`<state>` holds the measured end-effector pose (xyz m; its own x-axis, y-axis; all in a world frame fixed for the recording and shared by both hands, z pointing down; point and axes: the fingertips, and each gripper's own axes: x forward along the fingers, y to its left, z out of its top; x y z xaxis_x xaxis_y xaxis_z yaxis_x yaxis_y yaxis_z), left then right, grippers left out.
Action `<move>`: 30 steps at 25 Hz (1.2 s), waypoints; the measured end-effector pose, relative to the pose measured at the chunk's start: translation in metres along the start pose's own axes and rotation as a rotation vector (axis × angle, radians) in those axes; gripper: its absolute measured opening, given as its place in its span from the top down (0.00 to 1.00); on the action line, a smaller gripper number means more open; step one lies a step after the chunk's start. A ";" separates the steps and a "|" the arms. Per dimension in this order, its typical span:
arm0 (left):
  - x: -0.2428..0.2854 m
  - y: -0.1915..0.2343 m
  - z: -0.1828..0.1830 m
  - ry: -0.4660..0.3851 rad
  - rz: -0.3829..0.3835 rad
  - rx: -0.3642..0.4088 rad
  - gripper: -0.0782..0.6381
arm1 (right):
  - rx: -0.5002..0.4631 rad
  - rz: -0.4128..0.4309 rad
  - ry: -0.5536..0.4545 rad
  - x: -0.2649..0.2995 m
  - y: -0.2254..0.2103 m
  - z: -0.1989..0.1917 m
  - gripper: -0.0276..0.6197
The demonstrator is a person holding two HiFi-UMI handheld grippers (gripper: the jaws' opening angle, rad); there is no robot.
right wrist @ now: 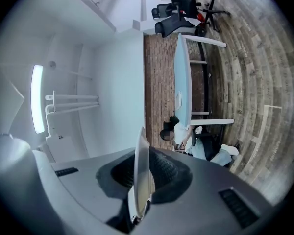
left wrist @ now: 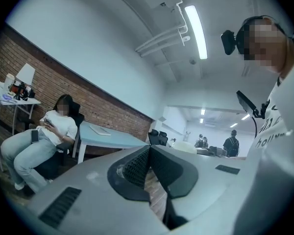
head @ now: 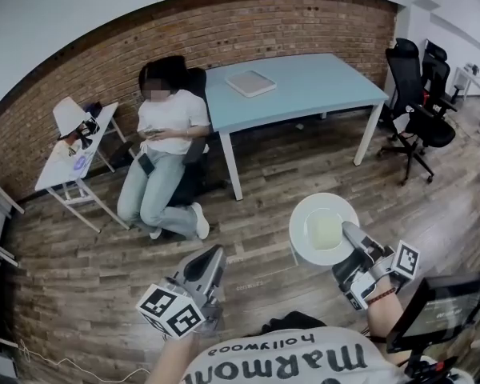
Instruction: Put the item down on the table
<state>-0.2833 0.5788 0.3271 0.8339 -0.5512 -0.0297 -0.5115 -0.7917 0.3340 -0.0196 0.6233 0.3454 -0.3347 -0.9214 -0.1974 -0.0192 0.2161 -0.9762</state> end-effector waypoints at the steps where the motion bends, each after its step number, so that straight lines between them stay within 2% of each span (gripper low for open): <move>1: 0.002 0.004 0.001 -0.005 -0.005 -0.003 0.88 | -0.003 -0.002 -0.008 0.002 -0.001 0.002 0.90; 6: 0.021 0.021 -0.001 -0.014 -0.017 -0.044 0.88 | -0.011 -0.033 -0.020 0.018 -0.008 0.019 0.90; 11: 0.057 0.041 -0.005 0.031 -0.011 -0.012 0.88 | -0.013 -0.011 0.011 0.050 -0.020 0.041 0.90; 14: 0.081 0.046 -0.004 0.078 -0.043 -0.002 0.88 | 0.007 -0.003 0.011 0.076 -0.028 0.062 0.89; 17: 0.106 0.053 0.005 0.063 -0.066 0.005 0.88 | -0.009 0.000 0.033 0.099 -0.031 0.086 0.89; 21: 0.137 0.077 0.012 0.014 -0.024 -0.057 0.88 | -0.012 -0.010 0.056 0.127 -0.041 0.118 0.90; 26: 0.167 0.108 0.008 0.010 0.068 -0.130 0.88 | -0.011 -0.013 0.081 0.159 -0.051 0.157 0.89; 28: 0.175 0.118 0.009 0.002 0.093 -0.137 0.88 | -0.006 -0.018 0.093 0.171 -0.057 0.170 0.90; 30: 0.184 0.128 0.010 0.000 0.119 -0.107 0.88 | -0.007 -0.019 0.113 0.181 -0.062 0.179 0.90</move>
<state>-0.1973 0.3737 0.3552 0.7686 -0.6395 0.0163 -0.5816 -0.6880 0.4340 0.0900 0.3856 0.3545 -0.4383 -0.8832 -0.1672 -0.0325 0.2014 -0.9790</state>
